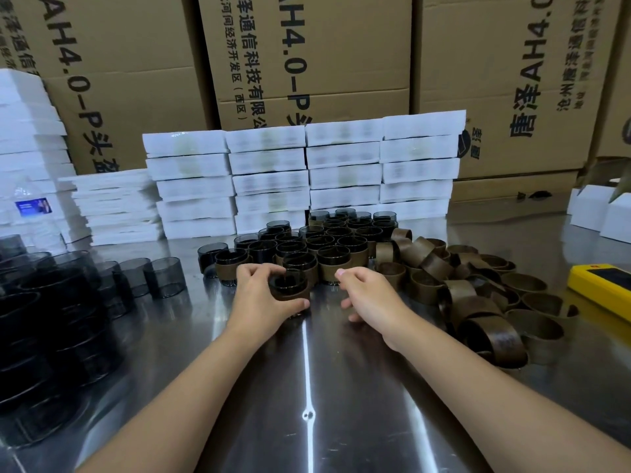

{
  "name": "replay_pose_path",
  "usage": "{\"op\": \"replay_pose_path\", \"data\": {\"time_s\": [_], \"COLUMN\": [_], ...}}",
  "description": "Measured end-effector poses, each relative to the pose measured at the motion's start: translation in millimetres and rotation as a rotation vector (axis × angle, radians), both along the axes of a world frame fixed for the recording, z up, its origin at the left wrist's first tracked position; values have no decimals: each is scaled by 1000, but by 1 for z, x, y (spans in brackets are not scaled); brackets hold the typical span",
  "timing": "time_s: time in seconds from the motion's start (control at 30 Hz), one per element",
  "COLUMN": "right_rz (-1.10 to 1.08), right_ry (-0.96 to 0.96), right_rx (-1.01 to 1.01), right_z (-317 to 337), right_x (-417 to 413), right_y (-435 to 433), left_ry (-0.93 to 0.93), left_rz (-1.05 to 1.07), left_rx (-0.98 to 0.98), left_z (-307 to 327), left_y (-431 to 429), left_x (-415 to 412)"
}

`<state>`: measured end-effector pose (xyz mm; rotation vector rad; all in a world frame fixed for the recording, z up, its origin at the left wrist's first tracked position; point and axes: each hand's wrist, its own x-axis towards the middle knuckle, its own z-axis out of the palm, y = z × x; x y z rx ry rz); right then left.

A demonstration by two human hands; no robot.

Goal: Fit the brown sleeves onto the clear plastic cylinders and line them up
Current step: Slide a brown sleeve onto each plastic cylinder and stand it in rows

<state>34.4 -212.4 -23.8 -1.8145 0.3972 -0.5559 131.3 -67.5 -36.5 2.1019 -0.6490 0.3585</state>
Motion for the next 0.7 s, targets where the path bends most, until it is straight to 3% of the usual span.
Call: {"op": "replay_pose_path", "data": {"time_s": [0.17,0.3,0.47,0.7], "right_rz": [18,16,16,16], "right_ry": [-12,-7,4,13], "right_rx": [39,38,37,21], "right_z": [-1,-1,-2,-2], "right_x": [0,1,2,1], "right_y": [0,0,0,2], "left_ry": [151,230,323,349], "left_rz": [134,324,199,144], "left_rx": [-50,124,-88,-124], "left_z": [0,0,0,-4], "left_y": [10,19,21,11], "left_x": [14,22,28,31]}}
